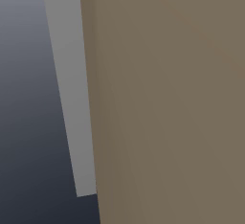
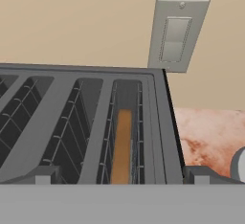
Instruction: Start the toaster. Once the lever pops up, take the bread to the plate on the dining counter.
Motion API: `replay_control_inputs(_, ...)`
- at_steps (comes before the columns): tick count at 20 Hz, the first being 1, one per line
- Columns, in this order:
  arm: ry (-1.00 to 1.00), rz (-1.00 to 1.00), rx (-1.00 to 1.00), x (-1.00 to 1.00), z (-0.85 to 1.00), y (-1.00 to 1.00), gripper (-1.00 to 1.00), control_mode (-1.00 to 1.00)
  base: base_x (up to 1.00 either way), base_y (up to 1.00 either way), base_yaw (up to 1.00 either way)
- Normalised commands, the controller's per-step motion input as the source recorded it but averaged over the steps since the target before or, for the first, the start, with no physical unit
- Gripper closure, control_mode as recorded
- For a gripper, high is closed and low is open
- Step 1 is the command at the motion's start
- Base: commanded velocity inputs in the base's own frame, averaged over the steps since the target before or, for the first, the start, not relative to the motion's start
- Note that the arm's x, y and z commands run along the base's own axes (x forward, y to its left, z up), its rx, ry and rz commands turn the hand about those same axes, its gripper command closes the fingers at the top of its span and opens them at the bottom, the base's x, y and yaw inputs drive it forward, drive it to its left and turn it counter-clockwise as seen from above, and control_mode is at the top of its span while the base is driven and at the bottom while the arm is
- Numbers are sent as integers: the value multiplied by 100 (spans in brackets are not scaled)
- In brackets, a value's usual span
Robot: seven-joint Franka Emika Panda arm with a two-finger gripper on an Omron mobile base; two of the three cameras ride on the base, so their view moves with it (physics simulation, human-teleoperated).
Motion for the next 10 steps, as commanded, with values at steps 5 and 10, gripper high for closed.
replay_control_inputs(5,0,0,0,0,0,0,-100,-100,0,0,0)
replay_control_inputs(10,0,0,0,0,0,0,-100,-100,0,0,0)
